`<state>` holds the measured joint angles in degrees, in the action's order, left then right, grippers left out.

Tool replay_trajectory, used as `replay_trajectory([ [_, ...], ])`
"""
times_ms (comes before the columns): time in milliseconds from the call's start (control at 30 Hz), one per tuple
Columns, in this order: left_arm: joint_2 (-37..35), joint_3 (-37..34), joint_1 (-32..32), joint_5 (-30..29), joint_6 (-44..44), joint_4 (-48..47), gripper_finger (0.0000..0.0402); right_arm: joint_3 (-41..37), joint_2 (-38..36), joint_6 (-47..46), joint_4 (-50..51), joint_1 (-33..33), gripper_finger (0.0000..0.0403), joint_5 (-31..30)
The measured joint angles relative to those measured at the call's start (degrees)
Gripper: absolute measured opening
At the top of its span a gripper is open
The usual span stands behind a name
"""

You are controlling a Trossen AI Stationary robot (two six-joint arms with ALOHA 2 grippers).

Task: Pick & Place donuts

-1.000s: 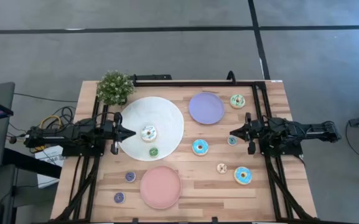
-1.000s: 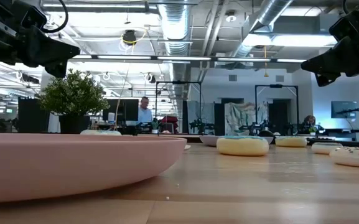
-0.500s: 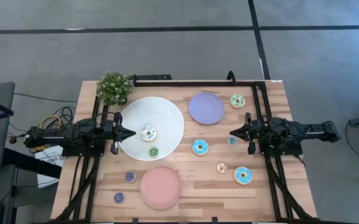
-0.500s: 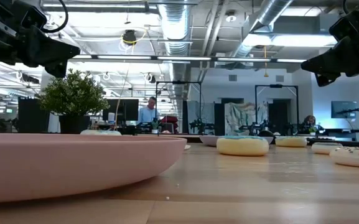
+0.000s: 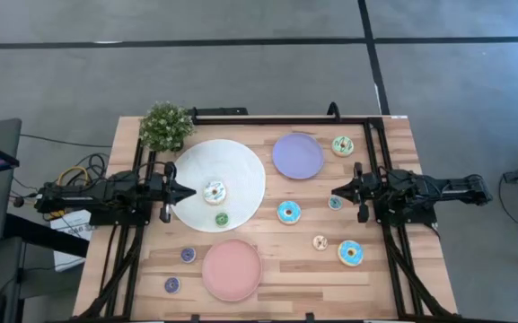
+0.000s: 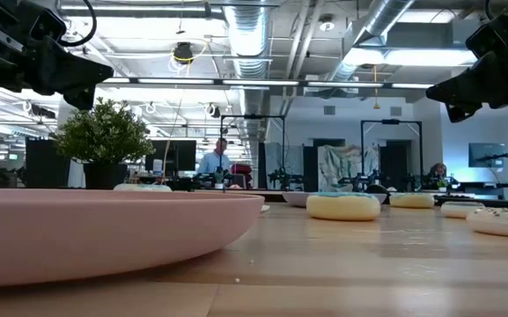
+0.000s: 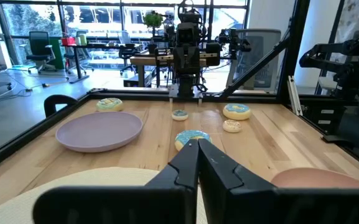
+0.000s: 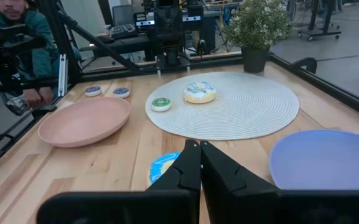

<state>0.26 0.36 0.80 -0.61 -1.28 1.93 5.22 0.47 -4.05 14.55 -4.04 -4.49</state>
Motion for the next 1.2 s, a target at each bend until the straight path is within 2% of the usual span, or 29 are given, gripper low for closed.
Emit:
replay_trajectory([
  [867,0.1,0.8,0.0,0.0,2.1,-0.5,0.0000,0.0,0.0,0.0,0.0,0.0,0.0000,0.0],
  [1033,3.2,5.0,0.0,-0.6,4.2,-1.7,0.0000,0.0,0.0,0.0,0.0,0.0,0.0000,0.0],
  [1200,10.5,10.7,0.0,-4.2,4.1,-4.1,0.0000,0.0,0.0,0.0,0.0,0.0,0.0000,0.0],
])
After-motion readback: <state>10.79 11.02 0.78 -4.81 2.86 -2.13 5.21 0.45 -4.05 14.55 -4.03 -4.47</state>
